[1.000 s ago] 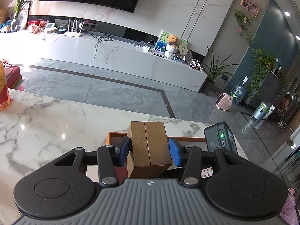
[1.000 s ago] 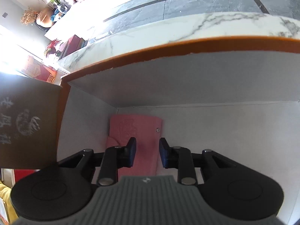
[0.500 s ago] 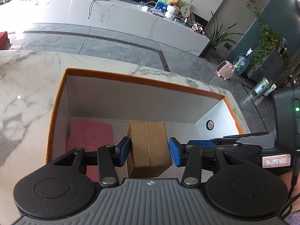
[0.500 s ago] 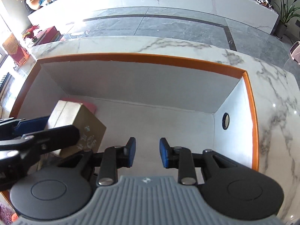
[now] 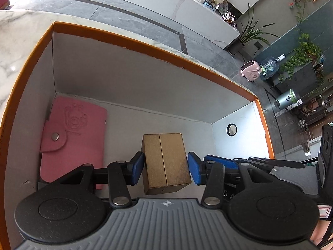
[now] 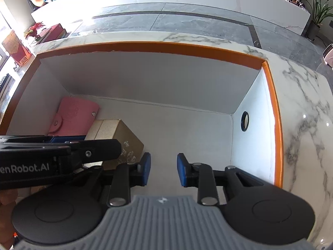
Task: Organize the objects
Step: 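Lower brown cardboard box into orange box beside wallet and open left gripper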
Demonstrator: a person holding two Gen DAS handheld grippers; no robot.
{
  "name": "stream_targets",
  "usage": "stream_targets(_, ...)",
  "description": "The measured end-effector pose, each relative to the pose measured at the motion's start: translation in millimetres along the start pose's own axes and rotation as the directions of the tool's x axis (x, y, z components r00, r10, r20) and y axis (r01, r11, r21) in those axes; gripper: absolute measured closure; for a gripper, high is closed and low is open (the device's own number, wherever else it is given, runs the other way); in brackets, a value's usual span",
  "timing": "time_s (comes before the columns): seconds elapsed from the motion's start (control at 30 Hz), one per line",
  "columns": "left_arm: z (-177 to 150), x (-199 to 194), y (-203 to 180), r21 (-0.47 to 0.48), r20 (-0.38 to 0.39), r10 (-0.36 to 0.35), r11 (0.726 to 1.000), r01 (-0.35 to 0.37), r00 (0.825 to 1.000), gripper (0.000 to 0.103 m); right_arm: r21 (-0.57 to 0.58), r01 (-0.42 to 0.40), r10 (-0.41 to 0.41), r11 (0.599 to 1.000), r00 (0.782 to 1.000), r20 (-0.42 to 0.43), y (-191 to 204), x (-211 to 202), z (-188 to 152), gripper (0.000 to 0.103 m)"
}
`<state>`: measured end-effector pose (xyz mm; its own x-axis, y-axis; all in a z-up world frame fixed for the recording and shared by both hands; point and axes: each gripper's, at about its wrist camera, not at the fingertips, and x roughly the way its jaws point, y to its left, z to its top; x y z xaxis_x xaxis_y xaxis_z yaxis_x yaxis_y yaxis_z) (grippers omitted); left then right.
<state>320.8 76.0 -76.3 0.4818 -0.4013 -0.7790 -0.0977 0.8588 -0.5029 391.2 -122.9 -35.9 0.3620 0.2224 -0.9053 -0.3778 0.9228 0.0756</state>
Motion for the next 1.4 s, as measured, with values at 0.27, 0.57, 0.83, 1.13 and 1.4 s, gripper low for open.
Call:
stream_targets(0.27, 1.6, -11.7, -3.8, 0.047, -0.004, 0.101, 0.994, -0.101, 0.995, 0.045, -0.003, 0.003, -0.003, 1.0, 1.0, 0.002, 1.2, 0.1, -0.4, 0.072)
stream_targets(0.57, 3.5, -23.6, -7.0, 0.138, 0.018, 0.252, 0.958, -0.252, 0.968, 0.056, 0.021, -0.043, 0.043, 0.999, 0.999, -0.001, 3.4, 0.8, 1.0, 0.073)
stream_targets(0.83, 7.9, -17.6, -0.3, 0.117, -0.006, 0.177, 0.978, -0.175, 0.984, 0.065, 0.19, -0.194, 0.203, 0.962, 0.979, -0.03, -2.0, 8.5, 5.5, 0.073)
stream_targets(1.13, 13.7, -12.4, 5.2, 0.09, -0.034, 0.127, 0.988, -0.124, 0.991, 0.067, 0.287, -0.206, 0.228, 0.936, 0.973, -0.042, -12.9, 9.9, 6.4, 0.073)
stream_targets(1.4, 12.3, -11.1, 5.8, 0.107, -0.027, 0.146, 0.984, -0.142, 0.989, 0.071, 0.337, -0.225, 0.253, 0.914, 0.967, -0.04, -15.3, 9.8, 5.4, 0.073)
